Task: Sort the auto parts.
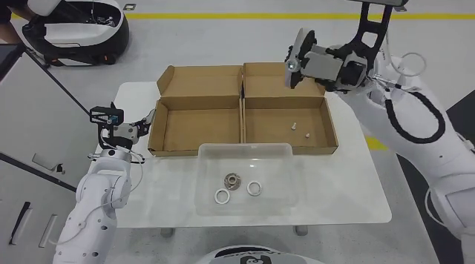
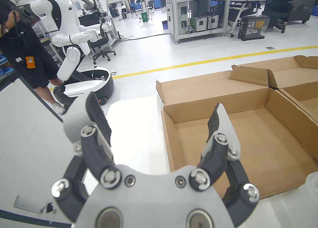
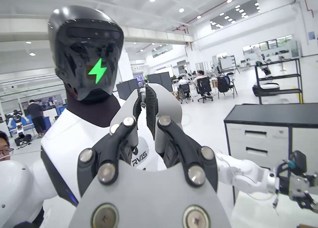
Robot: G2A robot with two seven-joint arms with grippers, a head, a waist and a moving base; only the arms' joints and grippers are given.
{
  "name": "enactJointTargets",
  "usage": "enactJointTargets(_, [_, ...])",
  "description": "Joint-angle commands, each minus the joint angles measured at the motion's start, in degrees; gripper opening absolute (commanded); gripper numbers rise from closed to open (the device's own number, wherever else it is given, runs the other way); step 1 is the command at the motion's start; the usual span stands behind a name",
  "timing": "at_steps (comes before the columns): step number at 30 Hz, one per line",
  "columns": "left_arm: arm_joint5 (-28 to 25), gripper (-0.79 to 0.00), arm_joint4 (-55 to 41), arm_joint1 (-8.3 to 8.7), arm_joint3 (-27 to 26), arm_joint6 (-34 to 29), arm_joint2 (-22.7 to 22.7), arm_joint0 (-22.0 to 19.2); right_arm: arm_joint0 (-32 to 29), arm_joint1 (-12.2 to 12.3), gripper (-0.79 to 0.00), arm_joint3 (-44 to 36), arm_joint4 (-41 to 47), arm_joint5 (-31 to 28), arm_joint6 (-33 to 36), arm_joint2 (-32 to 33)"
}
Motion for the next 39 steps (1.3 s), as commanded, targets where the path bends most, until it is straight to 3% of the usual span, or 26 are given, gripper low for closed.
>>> enactJointTargets(1, [0.00,0.000,0.00,0.00,0.00,0.00,0.00,0.00,-0.61,-0.10,-0.785,-0.67,-2.18,1.21,-0.94,0.83])
enactJointTargets(6, [0.00,0.000,0.00,0.00,0.00,0.00,0.00,0.00,-2.22,-0.50,-0.785,-2.24,-3.57,2.52,-2.35,2.56])
enactJointTargets(25, [0.00,0.000,0.00,0.00,0.00,0.00,0.00,0.00,-9.40,-3.30,-0.785,-3.97,14.48,3.03,-1.23,7.41])
enactJointTargets(33, [0.00,0.000,0.00,0.00,0.00,0.00,0.00,0.00,-10.09,-4.31,-0.785,-2.48,10.07,4.89,-0.23,9.45])
enactJointTargets(39, [0.00,0.000,0.00,0.00,0.00,0.00,0.00,0.00,-9.75,-4.54,-0.785,-1.63,-0.53,6.87,1.28,11.41])
